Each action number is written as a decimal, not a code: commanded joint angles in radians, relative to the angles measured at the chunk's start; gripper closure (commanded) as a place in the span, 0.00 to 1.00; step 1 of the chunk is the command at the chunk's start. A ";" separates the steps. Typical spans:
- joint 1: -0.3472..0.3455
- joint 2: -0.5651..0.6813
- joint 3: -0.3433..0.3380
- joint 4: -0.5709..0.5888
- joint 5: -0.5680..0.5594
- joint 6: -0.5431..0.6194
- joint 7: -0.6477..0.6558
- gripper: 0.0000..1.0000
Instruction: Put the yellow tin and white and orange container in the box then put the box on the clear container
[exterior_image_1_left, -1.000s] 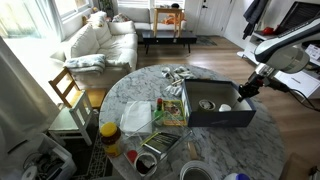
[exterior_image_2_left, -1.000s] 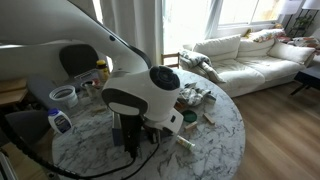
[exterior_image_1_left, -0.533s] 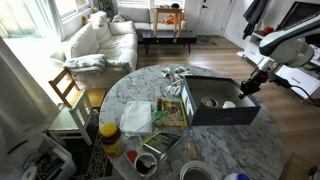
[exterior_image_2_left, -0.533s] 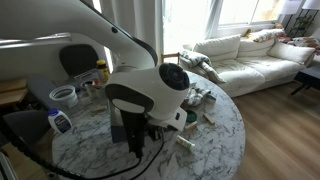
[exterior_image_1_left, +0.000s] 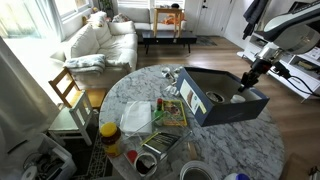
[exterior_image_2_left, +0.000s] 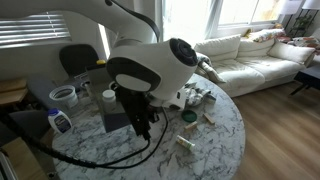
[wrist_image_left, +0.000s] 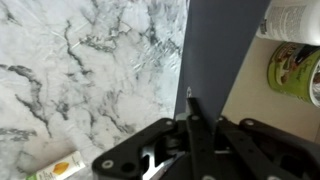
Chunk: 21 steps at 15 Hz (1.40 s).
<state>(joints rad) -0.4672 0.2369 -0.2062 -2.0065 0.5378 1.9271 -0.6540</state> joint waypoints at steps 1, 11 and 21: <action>0.026 -0.041 -0.004 0.023 -0.007 -0.114 -0.049 0.99; 0.172 -0.141 0.021 -0.012 -0.178 -0.086 0.021 0.99; 0.261 -0.183 0.057 -0.025 -0.221 -0.042 0.195 0.99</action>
<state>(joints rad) -0.2297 0.0903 -0.1600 -1.9984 0.3348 1.8647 -0.5082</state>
